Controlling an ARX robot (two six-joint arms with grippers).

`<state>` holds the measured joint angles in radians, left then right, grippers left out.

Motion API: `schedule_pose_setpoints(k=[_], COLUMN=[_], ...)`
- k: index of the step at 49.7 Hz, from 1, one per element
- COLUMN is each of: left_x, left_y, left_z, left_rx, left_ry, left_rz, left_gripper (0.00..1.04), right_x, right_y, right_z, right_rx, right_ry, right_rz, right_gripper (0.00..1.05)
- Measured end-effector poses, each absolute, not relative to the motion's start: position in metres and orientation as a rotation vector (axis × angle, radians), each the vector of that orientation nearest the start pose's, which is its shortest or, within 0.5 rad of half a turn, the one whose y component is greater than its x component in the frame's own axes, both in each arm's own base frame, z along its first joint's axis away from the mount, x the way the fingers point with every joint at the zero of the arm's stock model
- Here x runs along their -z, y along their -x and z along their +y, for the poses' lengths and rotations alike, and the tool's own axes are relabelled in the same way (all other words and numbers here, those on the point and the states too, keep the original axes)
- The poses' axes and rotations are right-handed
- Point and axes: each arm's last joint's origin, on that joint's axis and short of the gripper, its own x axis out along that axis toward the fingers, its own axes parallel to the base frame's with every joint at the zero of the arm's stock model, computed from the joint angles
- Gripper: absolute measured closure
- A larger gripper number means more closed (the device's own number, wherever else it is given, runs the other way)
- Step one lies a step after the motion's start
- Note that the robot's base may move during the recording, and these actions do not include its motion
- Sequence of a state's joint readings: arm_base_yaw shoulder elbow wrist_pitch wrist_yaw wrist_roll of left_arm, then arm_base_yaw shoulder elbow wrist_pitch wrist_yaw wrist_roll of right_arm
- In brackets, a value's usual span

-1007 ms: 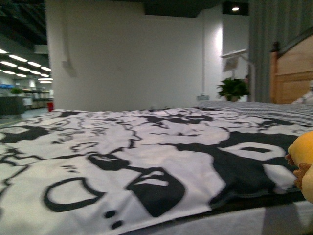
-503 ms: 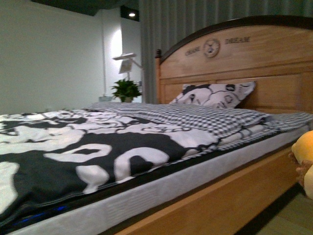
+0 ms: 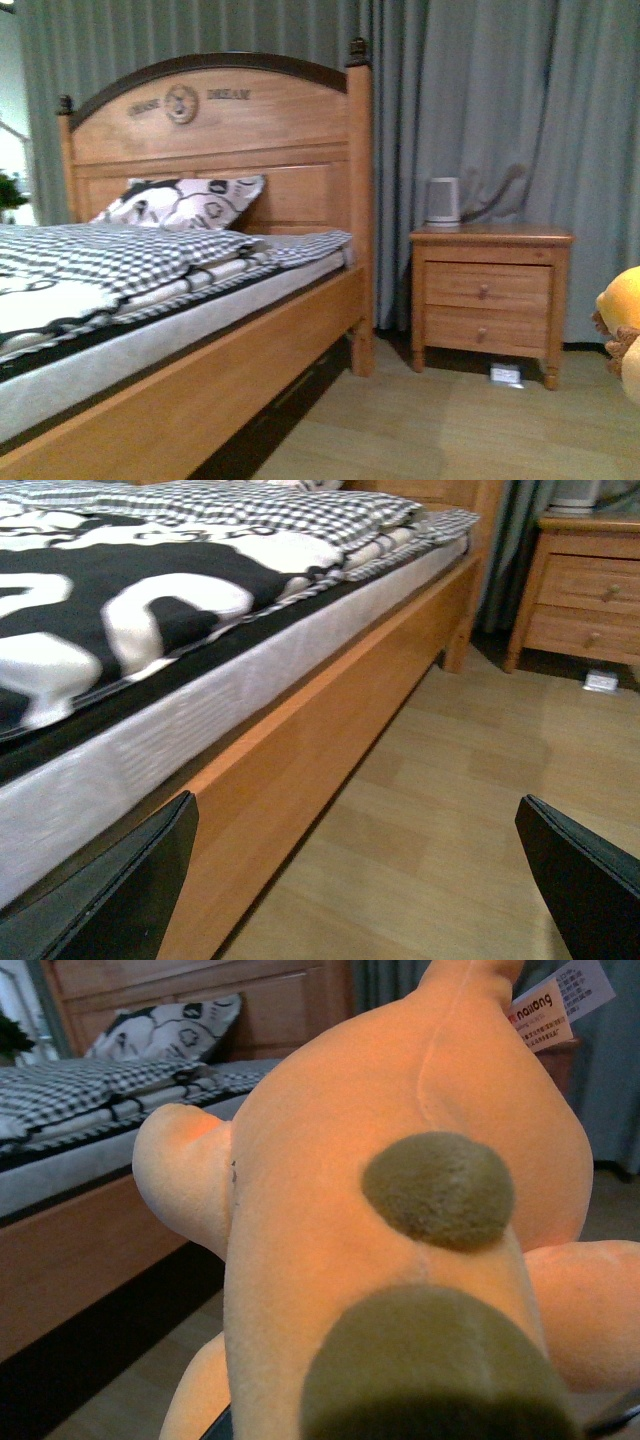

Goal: Put away toys

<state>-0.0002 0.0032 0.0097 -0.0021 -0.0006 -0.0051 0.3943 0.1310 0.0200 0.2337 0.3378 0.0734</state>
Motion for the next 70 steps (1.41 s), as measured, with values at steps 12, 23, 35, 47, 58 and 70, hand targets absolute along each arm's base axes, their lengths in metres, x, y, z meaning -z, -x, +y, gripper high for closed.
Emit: schedule_pose_setpoints(k=[12, 23, 35, 47, 58, 70], left_x=[-0.1664, -0.1664, -0.1664, -0.1664, -0.1664, -0.1664], left_y=[-0.0973, -0.0973, -0.0973, -0.0973, -0.0973, -0.0973], left_z=[0.0000, -0.0003, -0.0001, -0.0001, -0.0001, -0.0001], left_rx=[0.000, 0.006, 0.001, 0.001, 0.001, 0.001], left_ry=[0.005, 0.005, 0.005, 0.005, 0.005, 0.005], left_rz=[-0.004, -0.004, -0.004, -0.004, -0.004, -0.004], left_gripper=[0.06, 0.06, 0.06, 0.06, 0.06, 0.06], right_x=[-0.1822, -0.1823, -0.1823, -0.1823, -0.1823, -0.1823], right_y=[-0.0985, -0.0985, -0.0985, -0.0985, -0.0985, -0.0985], right_z=[0.0306, 0.0298, 0.0305, 0.0305, 0.0305, 0.0305], right_rx=[-0.061, -0.044, -0.063, -0.062, -0.061, -0.062], right_ry=[-0.117, -0.119, -0.118, -0.118, -0.118, -0.118], right_rz=[-0.113, -0.115, -0.114, -0.114, -0.114, -0.114], right_gripper=[0.85, 0.85, 0.85, 0.85, 0.85, 0.85])
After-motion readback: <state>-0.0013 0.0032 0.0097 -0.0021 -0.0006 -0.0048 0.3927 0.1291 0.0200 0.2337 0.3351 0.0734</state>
